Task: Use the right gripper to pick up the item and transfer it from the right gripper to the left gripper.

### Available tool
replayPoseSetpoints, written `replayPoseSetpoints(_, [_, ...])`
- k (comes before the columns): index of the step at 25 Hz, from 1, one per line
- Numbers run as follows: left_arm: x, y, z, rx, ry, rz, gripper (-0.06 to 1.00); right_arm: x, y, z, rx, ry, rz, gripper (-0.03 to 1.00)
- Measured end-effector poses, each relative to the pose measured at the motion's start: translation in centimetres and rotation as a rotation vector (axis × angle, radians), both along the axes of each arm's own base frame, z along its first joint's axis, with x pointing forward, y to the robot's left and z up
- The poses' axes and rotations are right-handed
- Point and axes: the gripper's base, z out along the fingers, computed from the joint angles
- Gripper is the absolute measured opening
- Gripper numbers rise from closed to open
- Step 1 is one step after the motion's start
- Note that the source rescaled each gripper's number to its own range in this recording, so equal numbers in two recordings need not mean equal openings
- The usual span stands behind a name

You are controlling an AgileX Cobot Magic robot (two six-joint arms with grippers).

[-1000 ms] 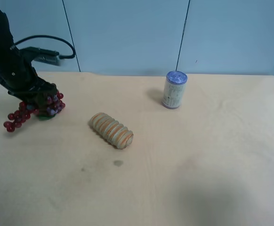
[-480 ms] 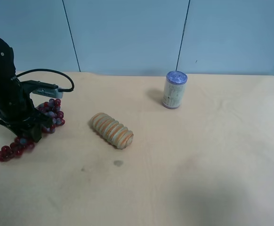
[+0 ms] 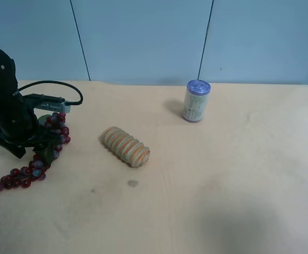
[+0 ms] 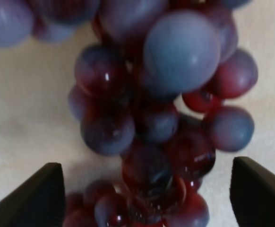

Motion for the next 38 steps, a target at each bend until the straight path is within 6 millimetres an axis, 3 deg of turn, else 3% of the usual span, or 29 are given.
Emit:
replayPoseSetpoints(5, [-0.6, 0.1, 0.3, 0.009, 0.062, 0.001, 0.77, 0.0, 0.0, 0.0, 0.0, 0.0, 0.0, 0.98])
replayPoseSetpoints(7, [-0.8, 0.1, 1.4, 0.011, 0.073, 0.002, 0.77, 0.0, 0.0, 0.0, 0.0, 0.0, 0.0, 0.98])
replayPoseSetpoints(9, [-0.8, 0.1, 3.4, 0.0, 0.053, 0.007, 0.77, 0.0, 0.0, 0.0, 0.0, 0.0, 0.0, 0.98])
replayPoseSetpoints(14, [-2.0, 0.2, 11.1, -0.036, -0.131, 0.011, 0.77, 0.0, 0.0, 0.0, -0.001, 0.0, 0.0, 0.98])
replayPoseSetpoints(19, [-6.4, 0.8, 17.9, -0.067, -0.339, 0.008, 0.77, 0.0, 0.0, 0.0, -0.001, 0.0, 0.0, 0.98])
replayPoseSetpoints(26, [-14.4, 1.8, 24.0, -0.106, -0.541, 0.006, 0.77, 0.0, 0.0, 0.0, 0.004, 0.0, 0.003, 0.98])
replayPoseSetpoints(29, [-18.3, 2.3, 25.3, -0.134, -0.629, 0.004, 0.77, 0.0, 0.0, 0.0, 0.004, 0.0, 0.003, 0.98])
replayPoseSetpoints(32, [-22.0, 2.8, 25.1, -0.146, -0.707, -0.004, 0.77, 0.0, 0.0, 0.0, 0.004, 0.0, 0.003, 0.98])
replayPoseSetpoints(38, [-27.6, 3.6, 22.0, -0.122, -0.804, -0.078, 0.89, 0.0, 0.0, 0.0, 0.004, 0.0, 0.003, 0.98])
